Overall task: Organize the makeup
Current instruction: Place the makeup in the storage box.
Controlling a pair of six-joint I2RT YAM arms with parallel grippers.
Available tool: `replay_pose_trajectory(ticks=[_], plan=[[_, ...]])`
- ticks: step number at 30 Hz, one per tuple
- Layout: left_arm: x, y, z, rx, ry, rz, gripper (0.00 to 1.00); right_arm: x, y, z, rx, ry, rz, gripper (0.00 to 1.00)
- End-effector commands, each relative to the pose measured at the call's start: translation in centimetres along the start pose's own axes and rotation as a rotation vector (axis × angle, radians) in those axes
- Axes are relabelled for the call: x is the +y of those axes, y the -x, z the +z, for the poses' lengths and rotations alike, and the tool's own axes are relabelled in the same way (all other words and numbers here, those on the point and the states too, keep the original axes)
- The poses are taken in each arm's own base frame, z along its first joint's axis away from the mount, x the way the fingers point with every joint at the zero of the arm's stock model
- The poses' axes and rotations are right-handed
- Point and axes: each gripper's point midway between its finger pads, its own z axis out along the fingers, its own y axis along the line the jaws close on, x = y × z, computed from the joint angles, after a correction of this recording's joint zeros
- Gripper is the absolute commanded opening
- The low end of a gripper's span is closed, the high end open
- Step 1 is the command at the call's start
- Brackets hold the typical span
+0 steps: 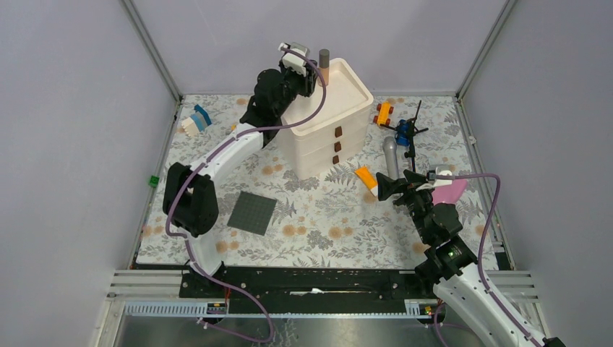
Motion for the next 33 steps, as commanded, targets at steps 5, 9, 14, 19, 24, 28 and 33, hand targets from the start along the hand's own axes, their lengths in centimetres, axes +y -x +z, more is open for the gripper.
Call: replay_pose_trajectory(ticks=[5,9,14,19,24,28,33], plan=[[1.4,5.9,1.0,-0.226,0.001,-0.028,0.00,-0.3,1.3,0.1,-0.061,-0.019,-0.016,1.00],[2.6,5.3,1.2,-0.237,0.009,-0.084,0.00,-0.3,1.1,0.2,-0.058,-0.017,-0.016,0.99],[3.0,4.3,1.6,-0.231,0.003,-0.107,0.00,-0.3,0.9,0.3,-0.053,-0.015,-0.015,1.00],[2.8,3.4,2.0,-0.223,-0.010,-0.118,0.00,-0.2,0.7,0.3,-0.049,-0.010,-0.014,1.00],[2.5,2.6,2.3,-0.215,-0.028,-0.128,0.00,-0.2,0.8,0.2,-0.049,-0.009,-0.014,1.00],[2.5,2.0,2.7,-0.195,-0.029,-0.136,0.06,-0.2,0.9,0.0,-0.051,-0.011,-0.013,1.00],[2.5,1.1,2.9,-0.177,-0.030,-0.122,0.07,-0.2,1.1,-0.2,-0.056,-0.007,-0.005,1.00]])
